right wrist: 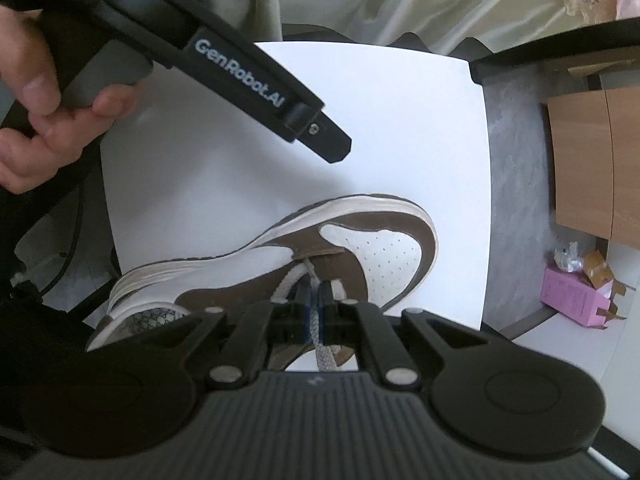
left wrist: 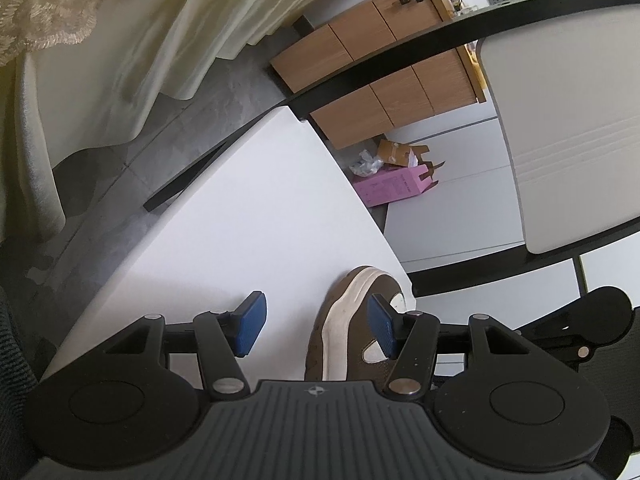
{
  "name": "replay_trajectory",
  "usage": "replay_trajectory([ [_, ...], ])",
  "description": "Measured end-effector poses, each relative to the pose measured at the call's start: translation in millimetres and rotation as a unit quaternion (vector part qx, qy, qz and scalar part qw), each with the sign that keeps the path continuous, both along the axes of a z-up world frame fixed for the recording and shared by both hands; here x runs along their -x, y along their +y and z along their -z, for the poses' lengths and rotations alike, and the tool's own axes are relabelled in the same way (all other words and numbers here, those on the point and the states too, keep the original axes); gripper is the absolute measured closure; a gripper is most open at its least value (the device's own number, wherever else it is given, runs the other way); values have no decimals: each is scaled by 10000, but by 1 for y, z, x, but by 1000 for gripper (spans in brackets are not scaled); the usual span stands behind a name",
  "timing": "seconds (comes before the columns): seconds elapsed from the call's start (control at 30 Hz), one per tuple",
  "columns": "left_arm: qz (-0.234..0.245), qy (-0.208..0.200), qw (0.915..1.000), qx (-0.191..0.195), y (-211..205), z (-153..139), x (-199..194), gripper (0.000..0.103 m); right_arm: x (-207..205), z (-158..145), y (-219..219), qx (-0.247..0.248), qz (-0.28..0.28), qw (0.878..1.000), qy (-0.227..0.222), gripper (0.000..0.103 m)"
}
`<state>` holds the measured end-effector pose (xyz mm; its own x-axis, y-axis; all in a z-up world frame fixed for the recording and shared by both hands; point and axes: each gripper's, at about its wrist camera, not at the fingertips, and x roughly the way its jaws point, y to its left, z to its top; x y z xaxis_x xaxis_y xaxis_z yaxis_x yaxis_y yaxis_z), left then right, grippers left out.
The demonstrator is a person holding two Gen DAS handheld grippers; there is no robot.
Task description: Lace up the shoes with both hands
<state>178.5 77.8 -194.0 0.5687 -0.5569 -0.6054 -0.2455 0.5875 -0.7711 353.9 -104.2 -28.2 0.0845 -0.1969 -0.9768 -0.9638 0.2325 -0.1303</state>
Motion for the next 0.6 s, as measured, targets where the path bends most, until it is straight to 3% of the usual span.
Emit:
replay_trajectory([
  [0.23,58,60,10000,14,-1,4,-3,43,-9,-8,-15,-144,166,9997,-65,99],
  [0.37,531,-200,9983,-134,-17,-3,-8,42,-14,-10,-25,-254,264,9993,-102,99],
  [0.47,804,-359,9960,-138,-30,-5,-12,36,-14,-11,-29,-306,264,9991,-156,99],
  [0.6,956,-451,9943,-168,-41,-4,-17,36,-13,-15,-33,-417,334,9984,-207,99],
])
